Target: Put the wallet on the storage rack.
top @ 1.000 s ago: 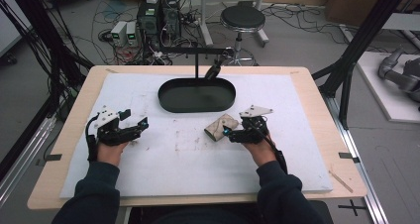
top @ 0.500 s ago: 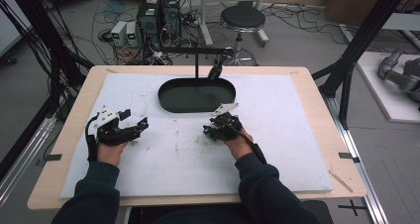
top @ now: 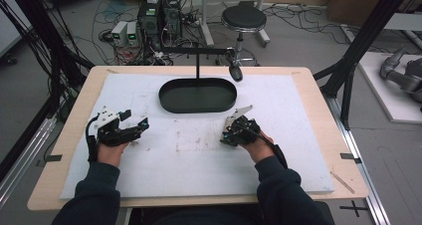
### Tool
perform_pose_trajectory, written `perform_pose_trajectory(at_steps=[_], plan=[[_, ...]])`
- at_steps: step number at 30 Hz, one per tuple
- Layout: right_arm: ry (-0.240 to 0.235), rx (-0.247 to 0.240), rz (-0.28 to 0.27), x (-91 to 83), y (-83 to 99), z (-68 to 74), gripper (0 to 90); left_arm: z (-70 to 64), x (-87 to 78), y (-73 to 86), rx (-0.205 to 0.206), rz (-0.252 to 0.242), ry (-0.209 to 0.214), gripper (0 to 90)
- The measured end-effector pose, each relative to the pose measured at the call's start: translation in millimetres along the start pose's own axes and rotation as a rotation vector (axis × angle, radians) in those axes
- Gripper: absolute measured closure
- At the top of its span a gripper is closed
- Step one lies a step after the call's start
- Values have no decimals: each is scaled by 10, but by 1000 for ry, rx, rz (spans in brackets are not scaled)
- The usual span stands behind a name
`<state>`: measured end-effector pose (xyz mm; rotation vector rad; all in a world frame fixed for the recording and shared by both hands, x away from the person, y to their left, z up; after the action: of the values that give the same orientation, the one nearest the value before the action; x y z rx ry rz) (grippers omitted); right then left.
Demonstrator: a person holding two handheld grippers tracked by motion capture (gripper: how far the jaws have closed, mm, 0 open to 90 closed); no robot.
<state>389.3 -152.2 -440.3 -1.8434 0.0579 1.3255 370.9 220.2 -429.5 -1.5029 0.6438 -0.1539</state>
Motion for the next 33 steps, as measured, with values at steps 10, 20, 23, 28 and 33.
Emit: perform_pose_trajectory(at_steps=[10, 20, 23, 28, 33], plan=[[119, 144, -35, -174, 257, -338, 414, -7, 8, 3, 1, 2, 1, 238], [192, 180, -56, -69, 341, -481, 219, -5, 9, 3, -1, 2, 2, 238], [175, 190, -20, 9, 394, -481, 212, -3, 10, 3, 1, 1, 2, 238], [151, 194, 6, 73, 447, -504, 217, -4, 7, 3, -1, 1, 4, 238], [120, 236, 6, 58, 464, -530, 313, -3, 7, 3, 2, 2, 2, 238]])
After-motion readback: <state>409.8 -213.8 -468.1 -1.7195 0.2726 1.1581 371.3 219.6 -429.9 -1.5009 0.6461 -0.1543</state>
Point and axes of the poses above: each handheld gripper's, and its own axes: x roughly forward along the jaws, y roughly out of its underside, z roughly to its left, the point moved 4 cm from there along x, roughly forward along the jaws, and after that the axes turned 2 degrees about x, right-handed, at the moved point
